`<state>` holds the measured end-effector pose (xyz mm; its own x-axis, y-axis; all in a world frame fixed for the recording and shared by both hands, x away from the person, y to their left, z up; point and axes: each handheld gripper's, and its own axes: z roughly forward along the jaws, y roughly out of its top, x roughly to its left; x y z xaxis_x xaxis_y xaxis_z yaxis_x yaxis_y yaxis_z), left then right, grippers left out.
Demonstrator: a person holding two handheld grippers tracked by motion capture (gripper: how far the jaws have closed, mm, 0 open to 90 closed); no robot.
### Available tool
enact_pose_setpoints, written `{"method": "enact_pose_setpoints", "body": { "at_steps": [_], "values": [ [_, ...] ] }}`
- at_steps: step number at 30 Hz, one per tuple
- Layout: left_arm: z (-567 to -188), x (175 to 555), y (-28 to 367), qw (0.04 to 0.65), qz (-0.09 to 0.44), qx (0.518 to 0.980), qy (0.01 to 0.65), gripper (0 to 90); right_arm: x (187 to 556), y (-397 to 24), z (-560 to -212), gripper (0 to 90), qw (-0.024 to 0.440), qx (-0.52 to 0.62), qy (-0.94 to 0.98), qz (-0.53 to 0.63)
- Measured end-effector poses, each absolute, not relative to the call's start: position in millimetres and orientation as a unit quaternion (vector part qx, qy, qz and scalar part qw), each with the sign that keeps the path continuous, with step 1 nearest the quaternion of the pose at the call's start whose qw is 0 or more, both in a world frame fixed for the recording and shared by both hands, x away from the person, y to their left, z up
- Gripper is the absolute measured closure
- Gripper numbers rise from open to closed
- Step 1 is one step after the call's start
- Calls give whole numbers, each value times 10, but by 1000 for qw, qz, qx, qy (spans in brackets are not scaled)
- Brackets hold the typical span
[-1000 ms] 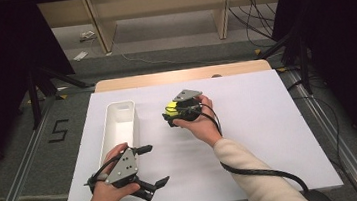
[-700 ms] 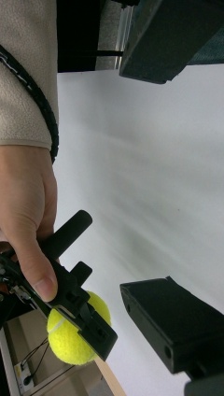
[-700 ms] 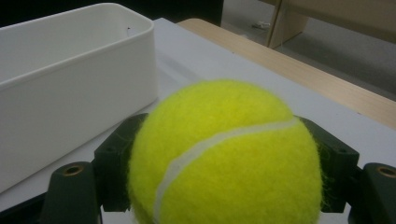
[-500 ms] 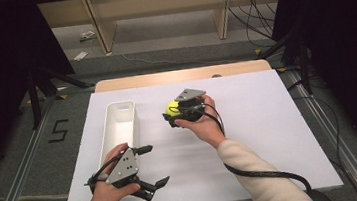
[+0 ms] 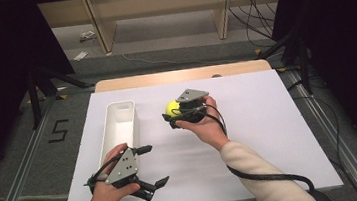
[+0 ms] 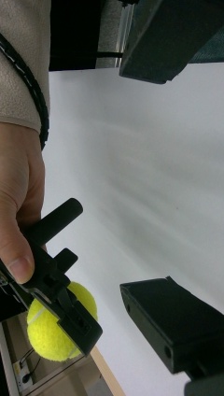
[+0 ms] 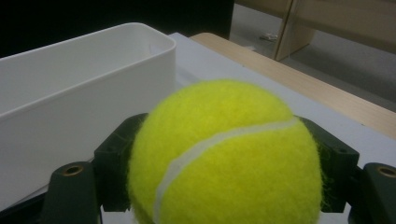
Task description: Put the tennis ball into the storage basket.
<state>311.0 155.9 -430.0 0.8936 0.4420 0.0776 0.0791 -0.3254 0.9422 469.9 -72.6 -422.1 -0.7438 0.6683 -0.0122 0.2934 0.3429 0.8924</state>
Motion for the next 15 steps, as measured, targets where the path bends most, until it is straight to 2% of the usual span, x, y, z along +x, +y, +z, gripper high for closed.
{"method": "enact_pose_setpoints", "body": {
  "at_steps": [15],
  "values": [
    [-4301, 3108, 1557, 557, 162, 798, 163, 0, 4656, -737, -4160, 263, 195, 298, 791, 497]
  ]
}}
